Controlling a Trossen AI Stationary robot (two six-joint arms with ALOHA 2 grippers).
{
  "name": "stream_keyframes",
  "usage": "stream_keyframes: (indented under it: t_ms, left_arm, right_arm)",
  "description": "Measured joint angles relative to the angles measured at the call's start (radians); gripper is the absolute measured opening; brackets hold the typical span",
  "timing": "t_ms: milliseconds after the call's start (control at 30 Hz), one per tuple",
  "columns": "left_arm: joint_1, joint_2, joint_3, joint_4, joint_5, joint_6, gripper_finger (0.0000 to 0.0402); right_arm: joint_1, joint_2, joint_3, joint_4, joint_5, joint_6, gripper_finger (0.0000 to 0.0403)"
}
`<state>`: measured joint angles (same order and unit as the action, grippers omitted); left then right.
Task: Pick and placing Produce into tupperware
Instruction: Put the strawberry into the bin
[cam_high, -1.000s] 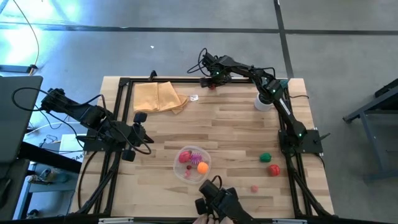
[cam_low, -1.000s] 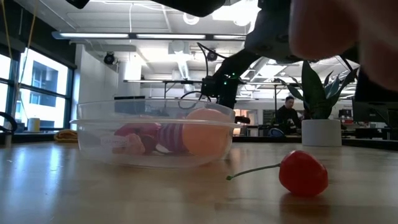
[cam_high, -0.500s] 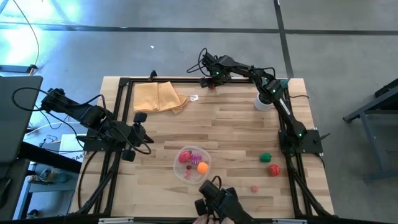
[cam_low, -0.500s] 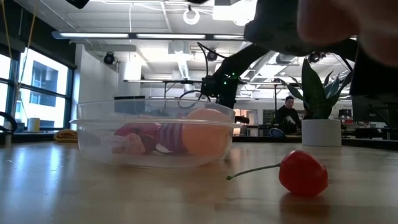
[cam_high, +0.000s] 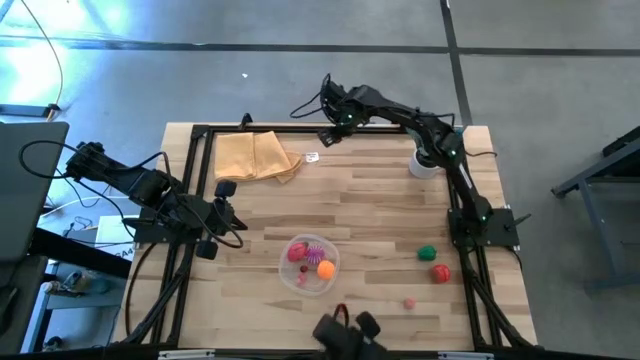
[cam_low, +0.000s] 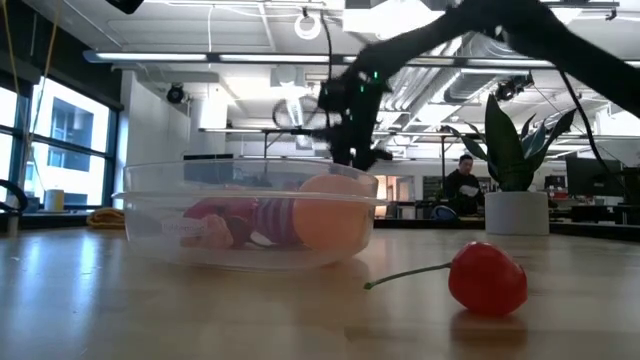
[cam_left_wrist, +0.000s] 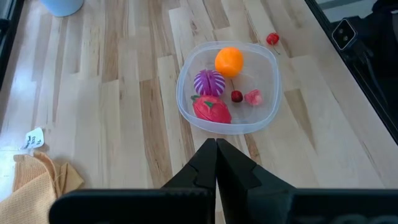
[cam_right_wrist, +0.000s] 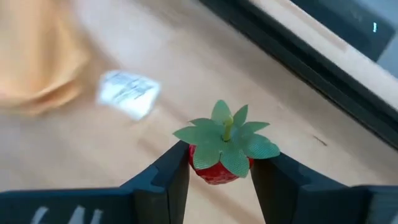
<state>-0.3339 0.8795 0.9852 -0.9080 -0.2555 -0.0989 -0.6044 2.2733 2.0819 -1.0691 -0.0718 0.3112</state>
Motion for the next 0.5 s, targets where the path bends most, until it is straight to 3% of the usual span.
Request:
stream_keyframes:
  t_ms: [200,500]
  left_arm:
    - [0.0,0.0,0.0,0.0,0.0,0.0,0.0001]
    - [0.0,0.0,0.0,0.0,0.0,0.0,0.0001]
  right_arm:
    - [0.109,-0.12,0.0,-0.081,0.106,-0.059,0.0135]
    - [0.385,-0.238,0.0,-0.15,0.114,-0.085,0.0135]
